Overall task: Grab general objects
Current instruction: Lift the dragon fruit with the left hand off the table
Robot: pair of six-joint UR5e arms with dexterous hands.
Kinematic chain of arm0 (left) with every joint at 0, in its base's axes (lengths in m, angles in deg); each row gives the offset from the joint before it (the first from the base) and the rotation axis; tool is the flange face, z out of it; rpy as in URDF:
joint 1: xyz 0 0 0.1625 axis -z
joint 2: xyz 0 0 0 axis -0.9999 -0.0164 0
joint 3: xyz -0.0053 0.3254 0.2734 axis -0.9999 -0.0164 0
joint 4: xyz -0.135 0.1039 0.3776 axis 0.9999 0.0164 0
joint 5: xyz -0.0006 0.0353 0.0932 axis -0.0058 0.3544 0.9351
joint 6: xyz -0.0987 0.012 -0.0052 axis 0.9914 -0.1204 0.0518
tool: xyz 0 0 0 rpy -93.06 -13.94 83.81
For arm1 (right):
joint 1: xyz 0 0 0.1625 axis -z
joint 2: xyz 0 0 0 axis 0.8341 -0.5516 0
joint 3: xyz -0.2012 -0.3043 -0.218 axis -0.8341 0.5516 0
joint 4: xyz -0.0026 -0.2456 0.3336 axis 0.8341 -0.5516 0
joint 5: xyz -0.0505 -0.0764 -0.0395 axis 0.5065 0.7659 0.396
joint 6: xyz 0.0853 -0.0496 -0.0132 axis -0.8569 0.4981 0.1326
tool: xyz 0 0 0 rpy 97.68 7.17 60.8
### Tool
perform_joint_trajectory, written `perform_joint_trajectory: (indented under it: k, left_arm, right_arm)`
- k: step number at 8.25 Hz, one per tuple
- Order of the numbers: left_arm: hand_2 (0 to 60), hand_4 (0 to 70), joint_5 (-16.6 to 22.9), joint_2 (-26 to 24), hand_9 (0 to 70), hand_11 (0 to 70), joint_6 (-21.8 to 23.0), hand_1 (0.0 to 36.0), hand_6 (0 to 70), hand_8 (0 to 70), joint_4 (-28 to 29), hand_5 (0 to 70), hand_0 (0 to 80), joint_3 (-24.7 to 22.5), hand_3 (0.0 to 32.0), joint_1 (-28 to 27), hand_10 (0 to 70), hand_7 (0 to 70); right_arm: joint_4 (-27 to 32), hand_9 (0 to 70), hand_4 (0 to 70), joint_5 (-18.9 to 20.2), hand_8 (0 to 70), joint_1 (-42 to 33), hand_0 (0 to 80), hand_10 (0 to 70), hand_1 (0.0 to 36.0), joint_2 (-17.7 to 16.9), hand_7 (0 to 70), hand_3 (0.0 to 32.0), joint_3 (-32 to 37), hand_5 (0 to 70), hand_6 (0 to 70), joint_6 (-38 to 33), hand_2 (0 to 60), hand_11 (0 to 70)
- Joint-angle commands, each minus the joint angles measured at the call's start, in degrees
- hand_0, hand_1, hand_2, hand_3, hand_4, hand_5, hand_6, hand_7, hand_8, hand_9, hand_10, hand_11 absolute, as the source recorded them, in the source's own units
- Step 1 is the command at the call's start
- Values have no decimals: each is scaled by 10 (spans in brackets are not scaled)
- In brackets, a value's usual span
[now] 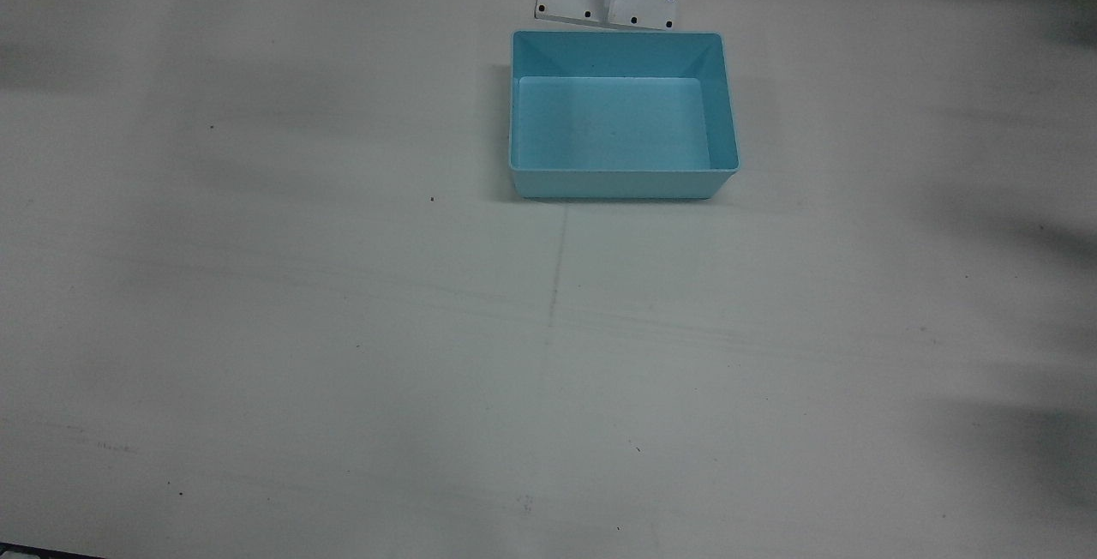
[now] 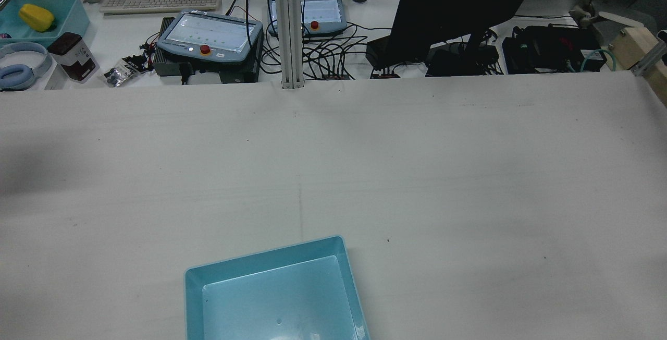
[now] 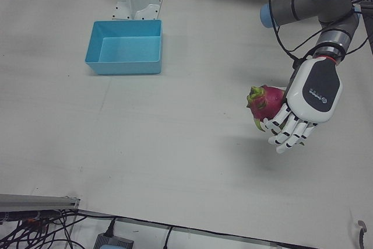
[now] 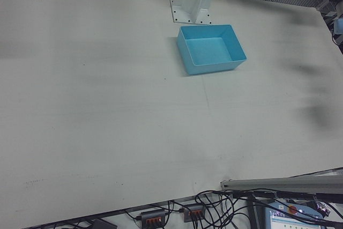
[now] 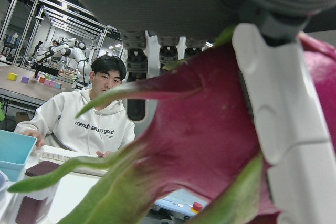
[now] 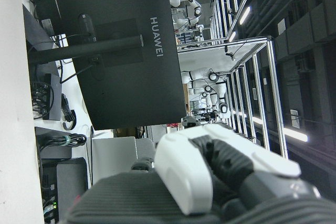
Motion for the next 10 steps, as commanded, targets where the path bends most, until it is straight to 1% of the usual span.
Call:
perform_joint_trajectory:
  k: [1, 2, 3, 4, 5, 6, 7, 8, 9, 10]
  left_arm:
    - [600, 199, -7, -3, 305, 381, 169, 264, 167, 169, 29, 700, 367, -2, 0, 0, 255, 474]
    - [600, 229, -7, -3, 342, 403, 223, 275, 196, 193, 32, 700, 401, -12, 0, 1, 269, 532]
    - [600, 258, -7, -5, 385, 436, 270, 277, 228, 223, 33, 700, 423, -29, 0, -7, 295, 583]
    - [600, 293, -6, -4, 423, 475, 282, 298, 273, 253, 19, 700, 460, -73, 0, -25, 324, 656]
    - [600, 299, -6, -5, 436, 480, 291, 286, 290, 264, 4, 700, 460, -92, 0, -59, 329, 674]
    - [600, 312, -6, -19, 449, 479, 303, 289, 309, 275, -2, 700, 472, -96, 0, -112, 328, 700]
    - [600, 323, -5, -35, 470, 495, 305, 291, 332, 293, -16, 700, 480, -103, 0, -122, 339, 700]
    - [600, 331, -3, -38, 481, 494, 311, 294, 347, 302, -30, 700, 484, -117, 0, -128, 338, 700]
    - [600, 330, -3, -54, 478, 480, 329, 298, 349, 300, -38, 700, 488, -120, 0, -165, 327, 700]
    - [600, 328, -3, -82, 479, 479, 330, 300, 349, 302, -75, 700, 490, -140, 0, -189, 327, 700]
  right_arm:
    - [0, 0, 0, 0, 0, 0, 0, 0, 0, 0, 0, 0, 1, 0, 0, 0, 0, 0]
    - [0, 0, 0, 0, 0, 0, 0, 0, 0, 0, 0, 0, 1, 0, 0, 0, 0, 0]
    - [0, 0, 0, 0, 0, 0, 0, 0, 0, 0, 0, 0, 1, 0, 0, 0, 0, 0]
    - [0, 0, 0, 0, 0, 0, 0, 0, 0, 0, 0, 0, 1, 0, 0, 0, 0, 0]
    - [0, 0, 0, 0, 0, 0, 0, 0, 0, 0, 0, 0, 2, 0, 0, 0, 0, 0]
    - [0, 0, 0, 0, 0, 0, 0, 0, 0, 0, 0, 0, 2, 0, 0, 0, 0, 0]
    - [0, 0, 0, 0, 0, 0, 0, 0, 0, 0, 0, 0, 1, 0, 0, 0, 0, 0]
    - [0, 0, 0, 0, 0, 0, 0, 0, 0, 0, 0, 0, 1, 0, 0, 0, 0, 0]
    - [0, 0, 0, 0, 0, 0, 0, 0, 0, 0, 0, 0, 1, 0, 0, 0, 0, 0]
    - [0, 0, 0, 0, 0, 0, 0, 0, 0, 0, 0, 0, 1, 0, 0, 0, 0, 0]
